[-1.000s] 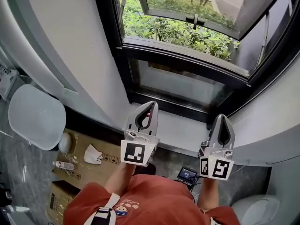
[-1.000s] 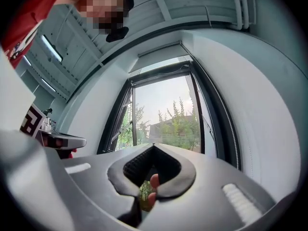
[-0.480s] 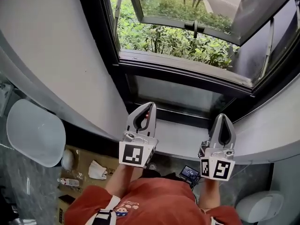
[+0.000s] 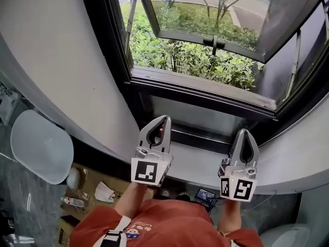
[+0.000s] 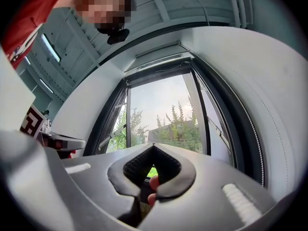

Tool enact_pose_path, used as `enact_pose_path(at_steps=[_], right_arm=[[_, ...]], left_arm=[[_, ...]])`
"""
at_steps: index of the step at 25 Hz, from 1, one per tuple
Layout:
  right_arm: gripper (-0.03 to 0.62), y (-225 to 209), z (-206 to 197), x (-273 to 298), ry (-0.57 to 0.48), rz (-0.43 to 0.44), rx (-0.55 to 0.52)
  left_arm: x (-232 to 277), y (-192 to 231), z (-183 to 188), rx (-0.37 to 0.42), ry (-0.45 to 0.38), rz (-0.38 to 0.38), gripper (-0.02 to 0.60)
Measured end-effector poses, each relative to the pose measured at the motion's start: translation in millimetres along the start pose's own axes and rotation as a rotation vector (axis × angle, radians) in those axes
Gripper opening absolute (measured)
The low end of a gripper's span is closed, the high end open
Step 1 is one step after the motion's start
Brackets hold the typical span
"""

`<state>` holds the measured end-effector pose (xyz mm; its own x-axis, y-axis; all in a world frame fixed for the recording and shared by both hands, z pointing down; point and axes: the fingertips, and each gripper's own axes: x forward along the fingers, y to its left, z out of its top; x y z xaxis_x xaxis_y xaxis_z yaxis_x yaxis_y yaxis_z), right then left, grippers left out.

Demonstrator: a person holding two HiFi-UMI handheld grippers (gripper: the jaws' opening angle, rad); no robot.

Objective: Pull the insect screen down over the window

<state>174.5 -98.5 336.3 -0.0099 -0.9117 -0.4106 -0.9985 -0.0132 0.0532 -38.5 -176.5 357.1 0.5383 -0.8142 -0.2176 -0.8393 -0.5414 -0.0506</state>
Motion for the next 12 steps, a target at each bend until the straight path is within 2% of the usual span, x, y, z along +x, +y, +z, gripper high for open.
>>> enact_pose_path(at_steps=[12], right_arm=[[0.009, -13, 25, 33, -0.091, 0.021, -0.076]], left_arm=[[28, 14, 30, 0.061, -0.08, 0.02, 0.005]])
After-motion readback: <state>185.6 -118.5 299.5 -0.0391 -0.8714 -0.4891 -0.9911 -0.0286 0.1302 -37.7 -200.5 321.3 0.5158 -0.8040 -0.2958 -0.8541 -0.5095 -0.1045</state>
